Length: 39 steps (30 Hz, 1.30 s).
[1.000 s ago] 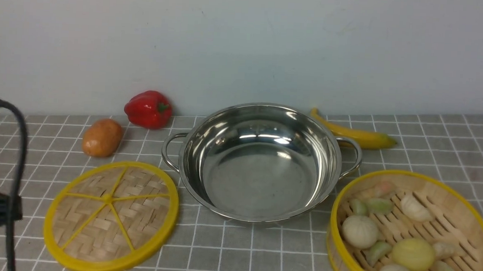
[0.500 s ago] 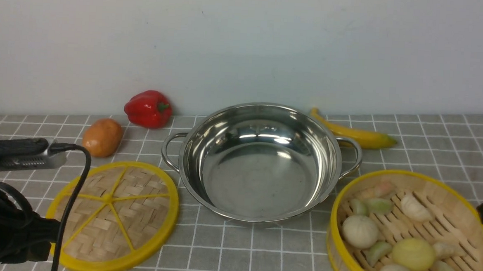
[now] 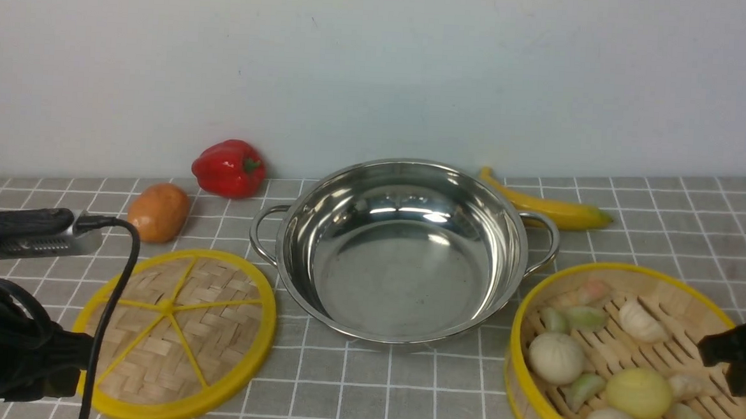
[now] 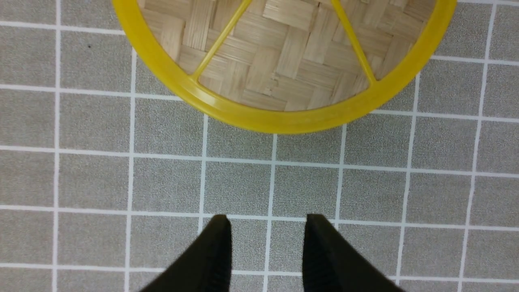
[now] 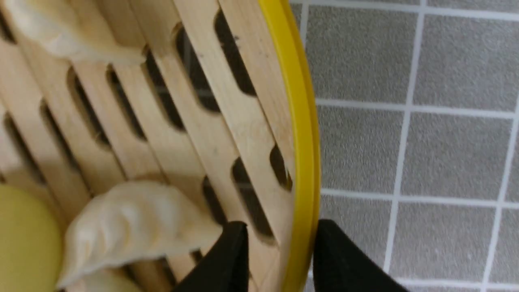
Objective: Place the steamer in the pot on the grey tablecloth, and put the lid on the steamer.
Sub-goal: 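Reach for and grasp the rim of the bamboo steamer holding the buns with the right gripper, then place the bamboo steamer basket of food into the steel pot with the right gripper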
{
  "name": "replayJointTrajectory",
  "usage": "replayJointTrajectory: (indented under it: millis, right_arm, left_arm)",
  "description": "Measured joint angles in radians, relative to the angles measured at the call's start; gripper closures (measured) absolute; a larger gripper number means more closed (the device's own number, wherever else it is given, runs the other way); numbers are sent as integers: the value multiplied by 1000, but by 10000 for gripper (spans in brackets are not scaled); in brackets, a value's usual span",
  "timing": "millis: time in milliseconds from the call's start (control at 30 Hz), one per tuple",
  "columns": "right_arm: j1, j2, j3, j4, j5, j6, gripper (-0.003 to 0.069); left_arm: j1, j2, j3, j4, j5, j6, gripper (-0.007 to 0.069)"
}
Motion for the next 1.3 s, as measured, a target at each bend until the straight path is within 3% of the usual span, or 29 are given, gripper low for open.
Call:
replayJointTrajectory:
  millis: [200, 333, 400, 567, 833, 1067, 1300]
  right_arm:
    - [0, 49, 0, -19, -34, 13, 466]
    - [0, 51, 0, -82, -24, 90, 588]
    - [0, 50, 0, -113, -3, 106, 606]
    - [0, 25, 0, -164, 84, 161, 605]
    - [0, -143, 2, -195, 226, 135, 605]
    - [0, -247, -40, -92, 349, 35, 605]
    - [18, -229, -249, 130, 432, -85, 605]
  left_arm:
    - [0, 0, 0, 0, 0, 0, 382]
    - [0, 0, 0, -1, 0, 0, 382]
    - [0, 0, 0, -1, 0, 0, 382]
    - [0, 0, 0, -1, 0, 8, 382]
    - [0, 0, 0, -3, 0, 16, 382]
    - [0, 0, 0, -4, 0, 18, 382]
    - [0, 0, 0, -4, 0, 19, 382]
